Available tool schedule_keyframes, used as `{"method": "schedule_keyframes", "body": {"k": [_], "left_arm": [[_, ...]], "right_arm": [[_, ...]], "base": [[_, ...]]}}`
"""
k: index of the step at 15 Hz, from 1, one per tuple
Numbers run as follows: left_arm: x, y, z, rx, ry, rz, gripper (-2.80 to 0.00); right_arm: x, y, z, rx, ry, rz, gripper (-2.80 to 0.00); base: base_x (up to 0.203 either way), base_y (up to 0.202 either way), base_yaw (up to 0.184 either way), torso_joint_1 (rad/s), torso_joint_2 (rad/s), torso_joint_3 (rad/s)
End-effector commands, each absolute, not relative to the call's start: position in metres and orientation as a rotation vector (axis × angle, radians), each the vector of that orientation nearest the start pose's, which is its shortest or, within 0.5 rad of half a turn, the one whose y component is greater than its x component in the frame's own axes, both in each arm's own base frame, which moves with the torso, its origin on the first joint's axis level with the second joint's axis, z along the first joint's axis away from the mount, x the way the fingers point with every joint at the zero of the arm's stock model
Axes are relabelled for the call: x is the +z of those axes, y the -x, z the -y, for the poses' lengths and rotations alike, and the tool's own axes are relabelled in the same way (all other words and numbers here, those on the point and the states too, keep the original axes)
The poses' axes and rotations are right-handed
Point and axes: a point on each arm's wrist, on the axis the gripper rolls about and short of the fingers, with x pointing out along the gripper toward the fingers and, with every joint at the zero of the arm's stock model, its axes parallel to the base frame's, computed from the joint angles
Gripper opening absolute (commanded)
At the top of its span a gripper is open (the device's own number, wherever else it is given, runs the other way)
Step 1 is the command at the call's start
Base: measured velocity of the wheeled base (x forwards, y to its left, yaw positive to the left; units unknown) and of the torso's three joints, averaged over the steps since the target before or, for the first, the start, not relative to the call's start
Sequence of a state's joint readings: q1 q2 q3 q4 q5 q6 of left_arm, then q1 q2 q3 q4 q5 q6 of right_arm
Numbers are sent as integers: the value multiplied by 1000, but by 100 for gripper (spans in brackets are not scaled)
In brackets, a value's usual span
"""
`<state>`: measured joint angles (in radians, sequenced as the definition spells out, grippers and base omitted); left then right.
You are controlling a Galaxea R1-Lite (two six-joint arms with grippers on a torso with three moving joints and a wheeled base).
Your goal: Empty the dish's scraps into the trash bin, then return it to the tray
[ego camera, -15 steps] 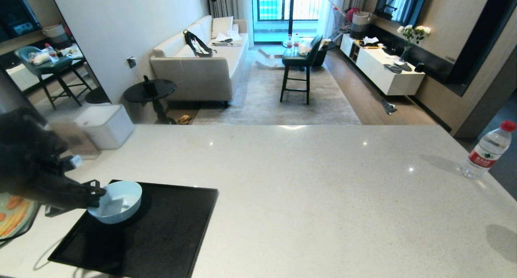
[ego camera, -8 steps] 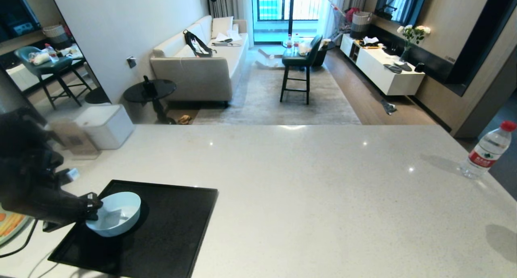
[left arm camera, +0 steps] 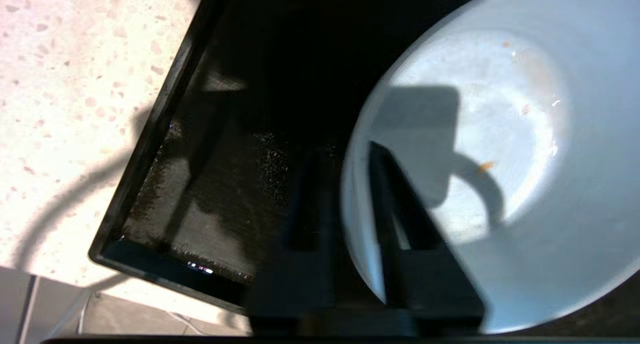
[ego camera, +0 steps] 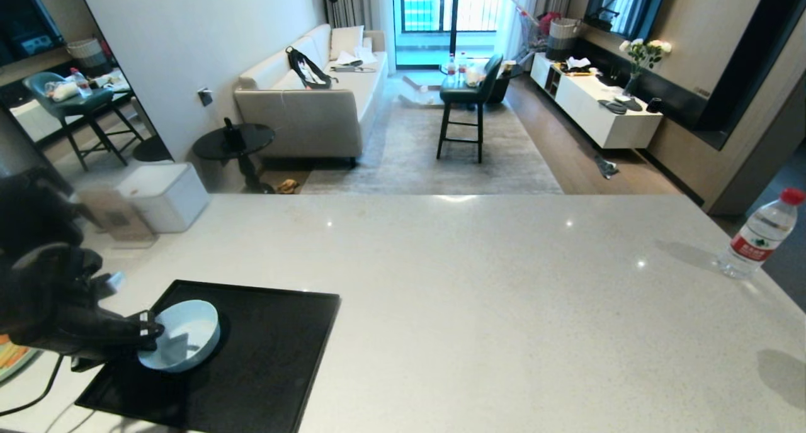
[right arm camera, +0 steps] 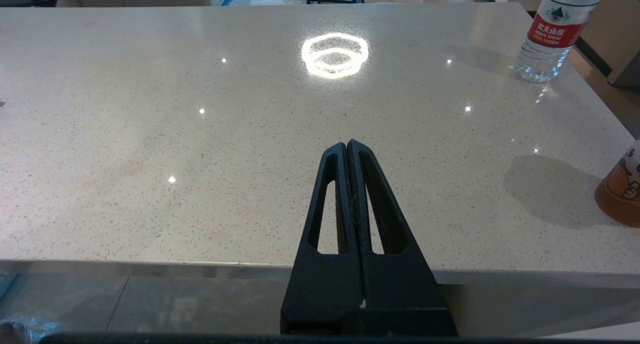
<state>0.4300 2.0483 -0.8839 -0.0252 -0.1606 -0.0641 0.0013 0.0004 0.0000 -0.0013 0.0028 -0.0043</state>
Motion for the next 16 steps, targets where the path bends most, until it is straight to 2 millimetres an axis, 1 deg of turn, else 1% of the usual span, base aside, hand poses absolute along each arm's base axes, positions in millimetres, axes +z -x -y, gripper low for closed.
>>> {"method": "schedule_keyframes", "body": {"k": [1, 3, 5, 8, 11, 13, 16], "left_arm": [[41, -289, -129, 275, 391, -1087, 0], [49, -287, -128, 277, 384, -1067, 0], [61, -280, -125, 278, 376, -1037, 0], [91, -265, -118, 283, 352, -953, 0], [121, -242, -108, 290, 333, -859, 0], [137, -221, -98, 297, 320, -800, 0], [147, -186, -83, 316, 300, -749, 0]], "right_arm": [[76, 23, 0, 5, 5, 3, -280], [76, 23, 0, 5, 5, 2, -280], [76, 23, 0, 5, 5, 2, -280], [76, 23, 0, 5, 5, 3, -280], [76, 23, 0, 5, 5, 2, -280], [76, 23, 0, 5, 5, 2, -280], [76, 23, 0, 5, 5, 2, -280]], "base": [[0, 0, 0, 0, 0, 0], [0, 0, 0, 0, 0, 0], [0, 0, 0, 0, 0, 0], [0, 0, 0, 0, 0, 0], [0, 0, 0, 0, 0, 0], [0, 0, 0, 0, 0, 0], [0, 0, 0, 0, 0, 0]]}}
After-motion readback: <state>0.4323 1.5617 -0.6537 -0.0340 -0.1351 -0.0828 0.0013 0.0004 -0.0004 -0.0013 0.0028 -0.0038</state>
